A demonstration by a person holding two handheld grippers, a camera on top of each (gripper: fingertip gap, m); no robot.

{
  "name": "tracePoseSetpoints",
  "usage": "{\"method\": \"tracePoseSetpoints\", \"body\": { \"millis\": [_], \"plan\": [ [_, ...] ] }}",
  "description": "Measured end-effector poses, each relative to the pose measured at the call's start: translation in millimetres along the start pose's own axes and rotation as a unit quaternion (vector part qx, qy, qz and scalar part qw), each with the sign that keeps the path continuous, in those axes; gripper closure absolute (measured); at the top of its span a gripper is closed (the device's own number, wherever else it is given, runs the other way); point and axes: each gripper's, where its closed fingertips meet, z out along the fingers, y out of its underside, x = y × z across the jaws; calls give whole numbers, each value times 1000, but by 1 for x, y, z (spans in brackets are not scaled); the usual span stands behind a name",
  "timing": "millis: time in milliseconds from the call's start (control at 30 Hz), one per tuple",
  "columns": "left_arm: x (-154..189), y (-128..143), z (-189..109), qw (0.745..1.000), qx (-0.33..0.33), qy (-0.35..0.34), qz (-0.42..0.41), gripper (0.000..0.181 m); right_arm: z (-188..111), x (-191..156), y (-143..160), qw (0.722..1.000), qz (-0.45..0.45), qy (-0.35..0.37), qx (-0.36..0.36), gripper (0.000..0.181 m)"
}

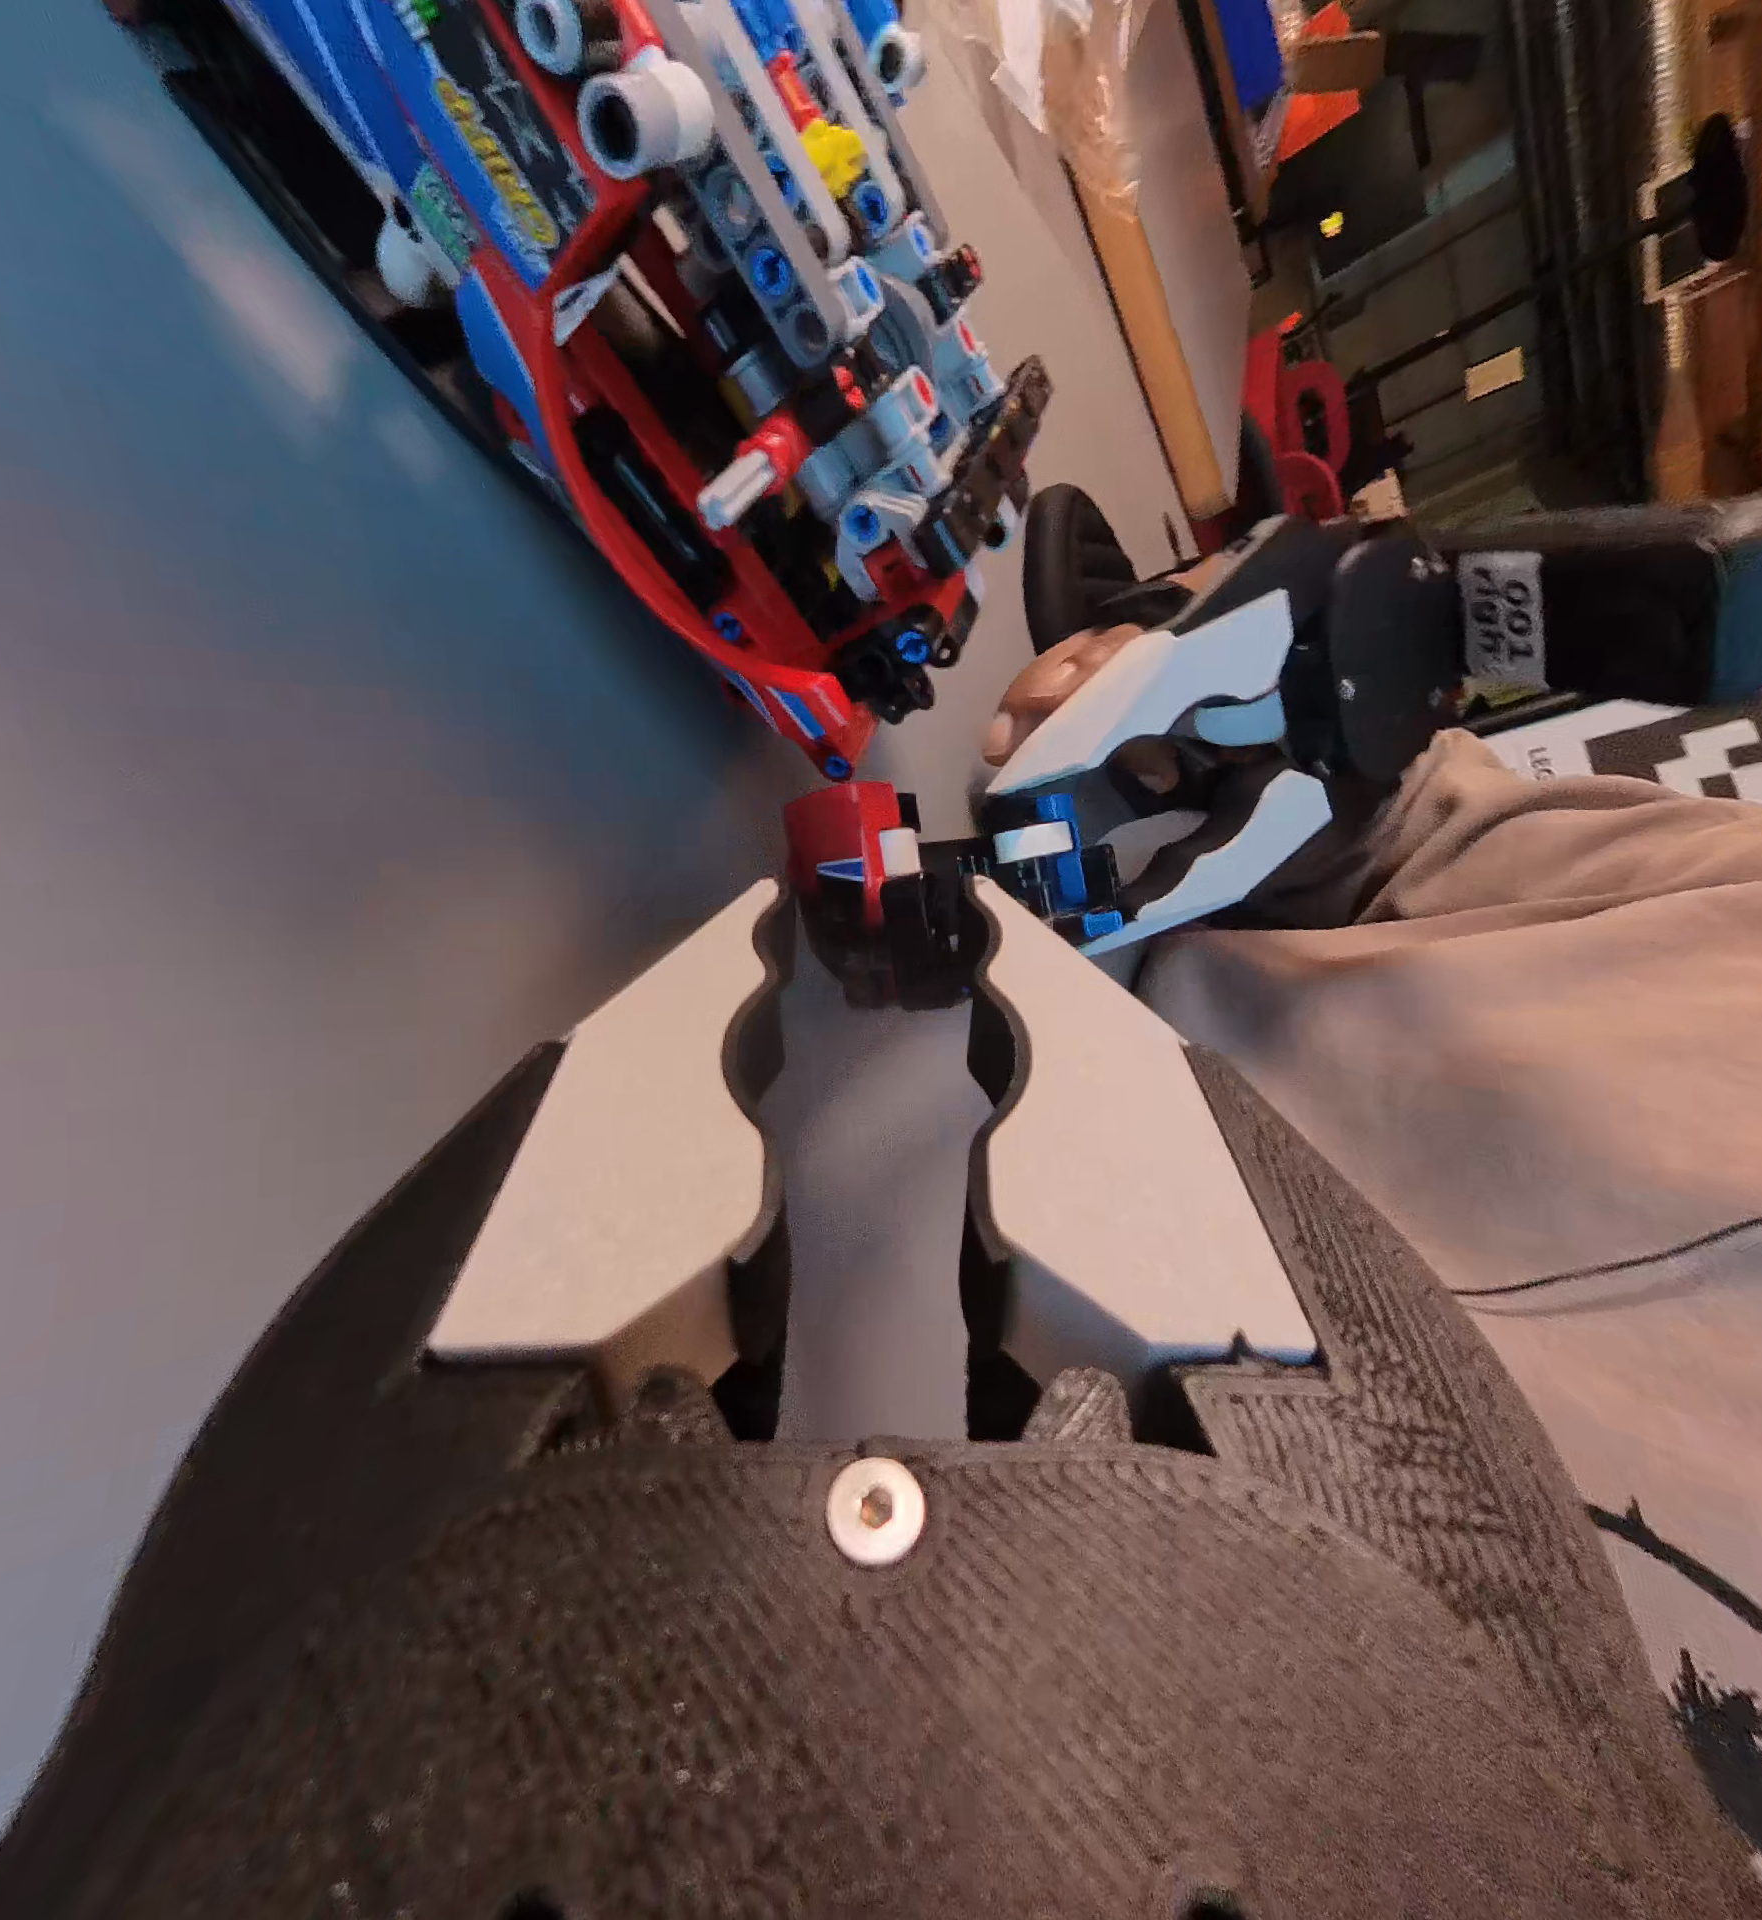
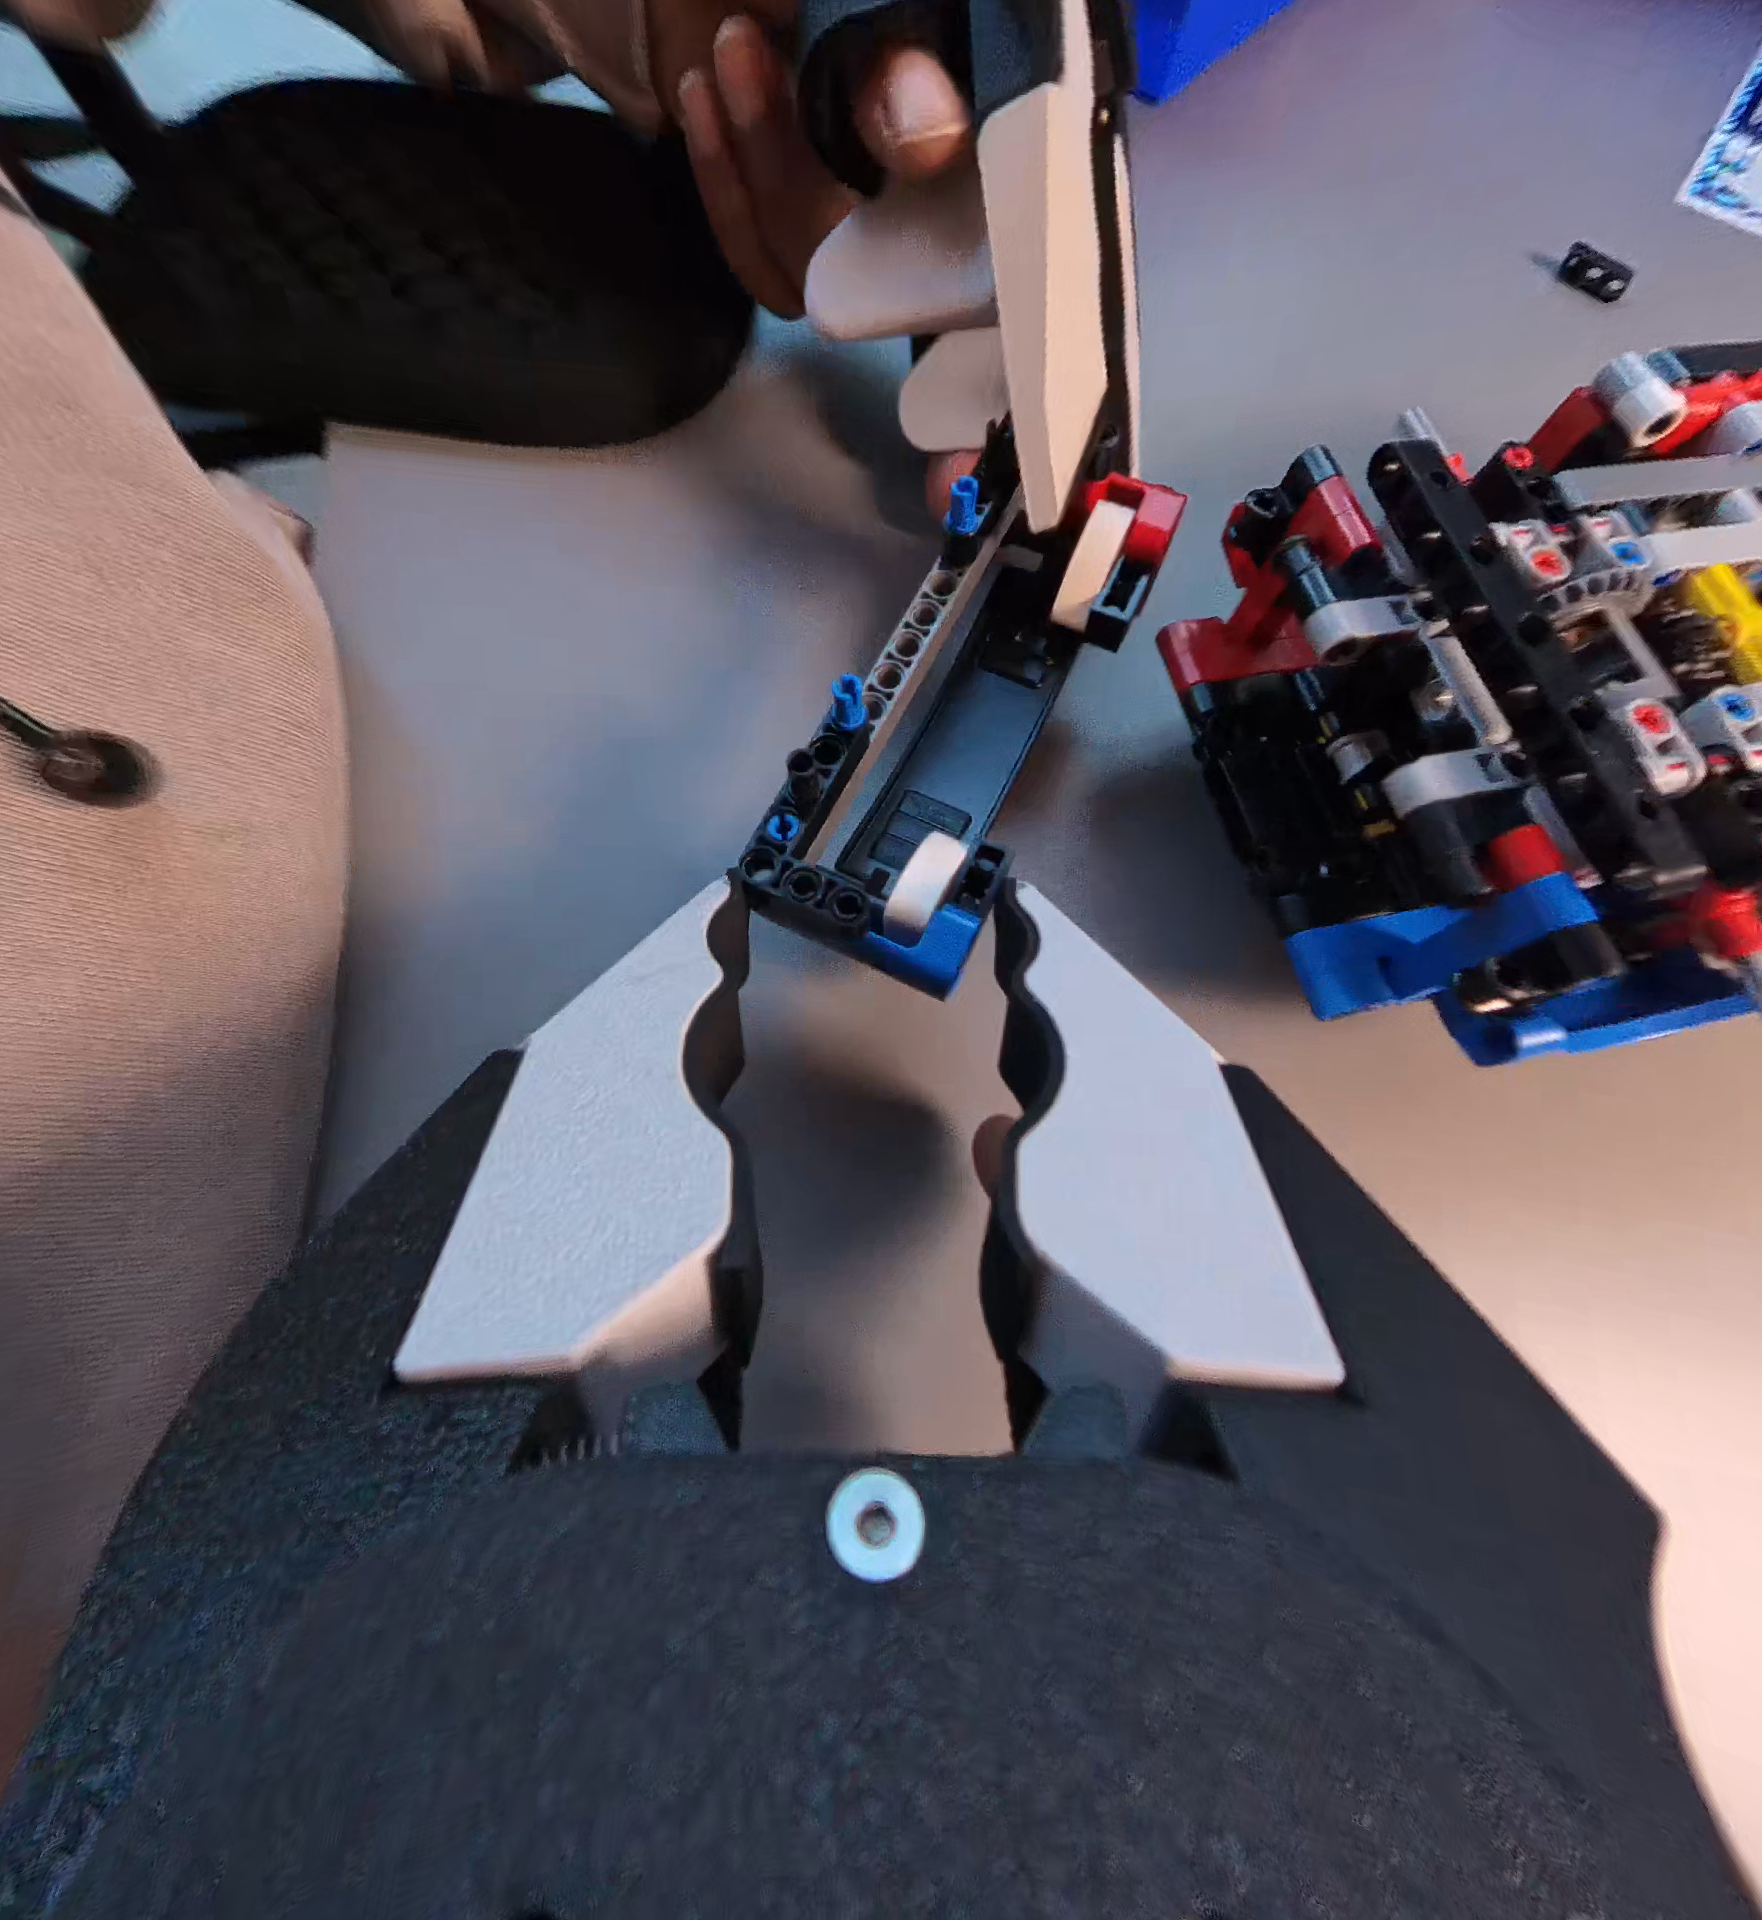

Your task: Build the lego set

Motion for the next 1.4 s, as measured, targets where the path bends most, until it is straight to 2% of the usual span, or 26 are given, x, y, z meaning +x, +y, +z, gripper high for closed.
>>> {"method": "tracePoseSetpoints", "body": {
  "millis": [33,67,200,267,400,467,533,567,600,633,733,867,967,1100,1167,1400],
  "plan": [
    [6,1,-2,1000,4,15,17,147,-4,-4,-4,999,28,-35,15,137],
    [12,1,-5,999,9,28,43,138,-9,-6,-6,996,61,-67,21,137],
    [36,6,-13,986,24,52,159,133,-24,-9,-10,967,182,-172,47,138],
    [37,11,-12,973,19,27,229,126,-27,-2,-11,948,247,-194,54,138],
    [29,26,-2,938,-30,-46,343,123,-30,4,-13,906,348,-235,56,138],
    [15,28,3,914,-56,-101,388,124,-31,3,-14,884,383,-262,58,138],
    [10,32,10,894,-77,-123,424,129,-31,4,-15,870,404,-274,62,138],
    [10,33,13,889,-81,-127,433,139,-31,6,-15,866,412,-274,64,138],
    [10,33,15,887,-82,-126,437,147,-31,9,-15,862,421,-274,66,138],
    [11,33,16,890,-82,-118,433,148,-32,11,-16,858,429,-275,70,138],
    [17,27,13,917,-67,-80,384,148,-35,14,-17,847,444,-279,81,140],
    [26,19,6,959,-48,-11,278,150,-39,23,-21,852,439,-265,107,142],
    [25,9,2,975,-30,17,217,151,-39,31,-20,877,405,-233,114,141],
    [27,5,0,975,-37,40,215,151,-39,40,-16,931,308,-164,108,139],
    [28,4,0,973,-47,39,222,151,-40,43,-15,949,264,-135,103,136],
    [28,0,8,969,-79,30,234,152,-52,54,-29,985,117,-43,123,128]
  ]
}}
